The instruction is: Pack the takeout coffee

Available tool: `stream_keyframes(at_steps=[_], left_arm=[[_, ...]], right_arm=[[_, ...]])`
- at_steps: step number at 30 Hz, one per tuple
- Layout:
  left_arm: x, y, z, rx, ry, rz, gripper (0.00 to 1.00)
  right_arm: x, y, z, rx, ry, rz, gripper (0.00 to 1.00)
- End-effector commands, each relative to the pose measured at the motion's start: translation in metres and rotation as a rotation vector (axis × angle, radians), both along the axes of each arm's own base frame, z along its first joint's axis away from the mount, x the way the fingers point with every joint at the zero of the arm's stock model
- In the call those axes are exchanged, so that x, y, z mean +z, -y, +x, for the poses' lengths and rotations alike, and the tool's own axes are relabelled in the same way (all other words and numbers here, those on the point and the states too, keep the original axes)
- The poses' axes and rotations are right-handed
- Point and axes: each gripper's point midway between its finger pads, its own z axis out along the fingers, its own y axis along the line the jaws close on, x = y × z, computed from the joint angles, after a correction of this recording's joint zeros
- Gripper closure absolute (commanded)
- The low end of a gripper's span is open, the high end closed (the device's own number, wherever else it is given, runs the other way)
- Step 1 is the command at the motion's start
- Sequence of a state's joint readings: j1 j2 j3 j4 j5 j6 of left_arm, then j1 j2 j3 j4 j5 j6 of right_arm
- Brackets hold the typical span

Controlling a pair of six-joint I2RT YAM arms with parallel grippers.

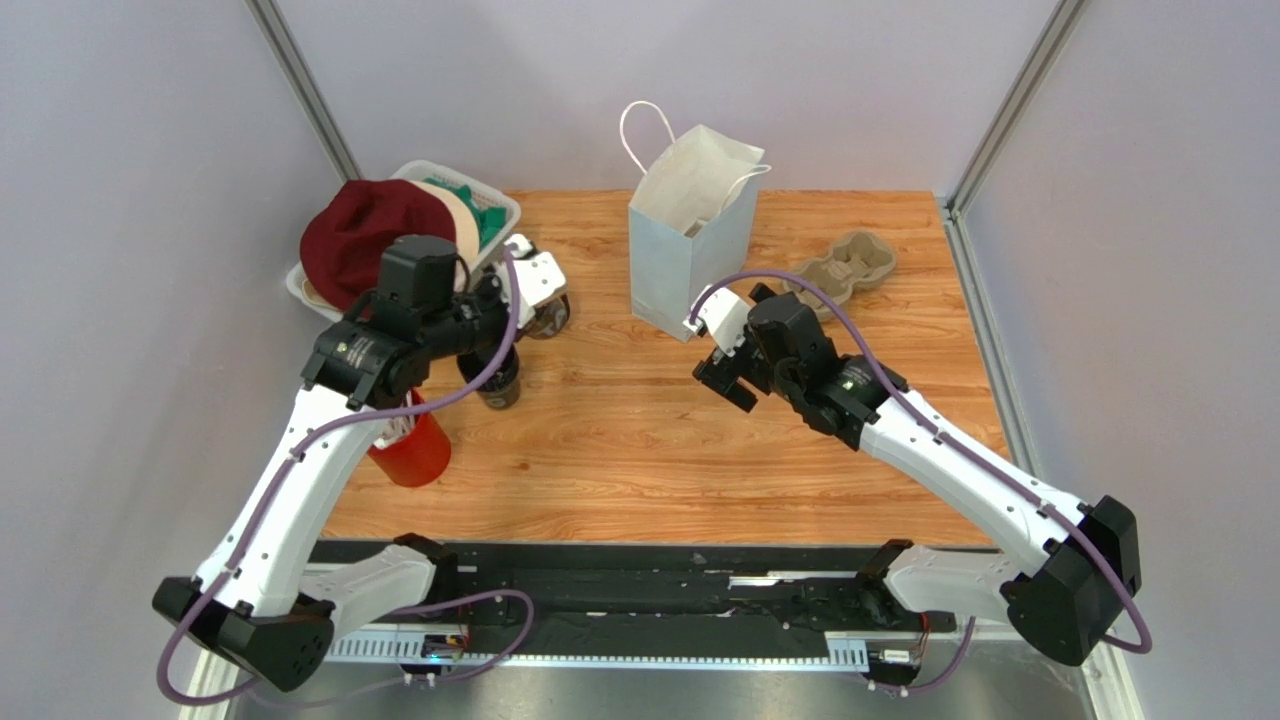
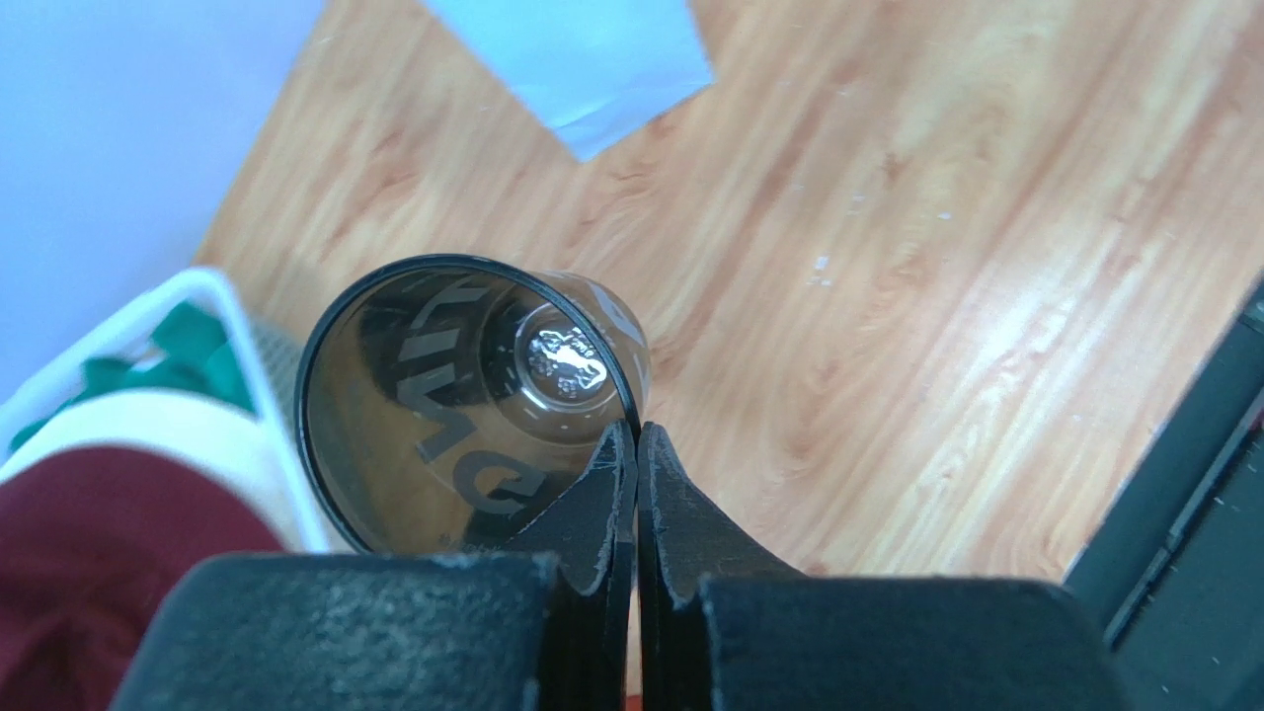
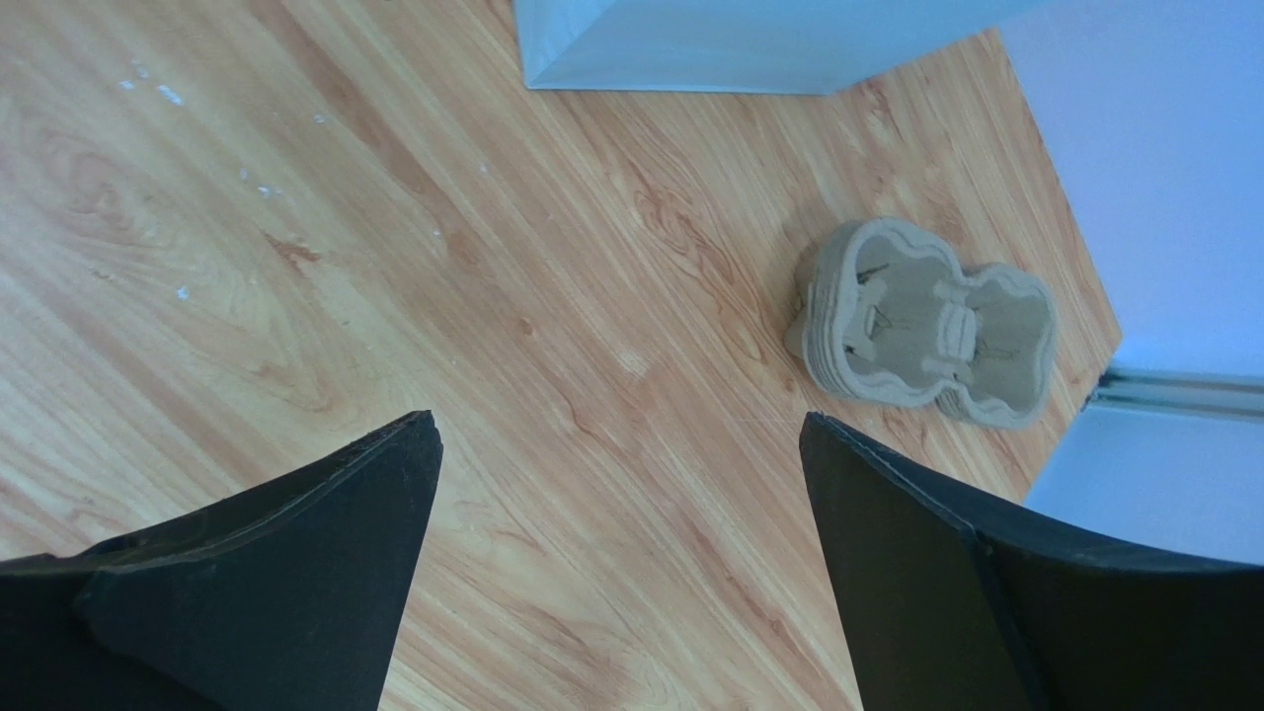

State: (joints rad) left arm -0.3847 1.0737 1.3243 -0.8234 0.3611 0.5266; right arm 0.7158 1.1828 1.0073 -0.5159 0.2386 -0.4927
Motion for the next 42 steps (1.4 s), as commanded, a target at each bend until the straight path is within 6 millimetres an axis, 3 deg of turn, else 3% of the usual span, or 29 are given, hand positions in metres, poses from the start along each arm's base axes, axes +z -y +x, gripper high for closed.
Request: stream_keyframes(at_steps=[1, 12, 17, 26, 34, 42], left_arm=[[-0.006, 0.028, -0.004, -0.081, -0.006, 0.054, 1.00], [-0.042, 0.102, -0.020, -0.315, -0.089, 0.158, 1.00], [-0.061, 0.139, -0.035, -0.422, -0.124, 0.186, 1.00], [-0.098, 0.190, -0.065, -0.567, -0.181, 0.194, 1.00], [-0.132, 0.221, -0.085, -0.644, -0.239, 0.218, 1.00], [-0.160, 0.228, -0.085, -0.601, -0.251, 0.191, 1.00]], right_arm=[[0.034, 0.016, 0.027, -0.143, 0.102, 0.071, 0.01], [0.041, 0.073, 0.053, -0.358, 0.139, 0.060, 0.01], [0.041, 0.105, 0.064, -0.488, 0.166, 0.020, 0.01], [0.033, 0.143, 0.077, -0.646, 0.178, -0.037, 0.01], [0.035, 0.154, 0.078, -0.693, 0.183, -0.018, 0.01], [0.039, 0.158, 0.077, -0.698, 0.186, 0.002, 0.01]])
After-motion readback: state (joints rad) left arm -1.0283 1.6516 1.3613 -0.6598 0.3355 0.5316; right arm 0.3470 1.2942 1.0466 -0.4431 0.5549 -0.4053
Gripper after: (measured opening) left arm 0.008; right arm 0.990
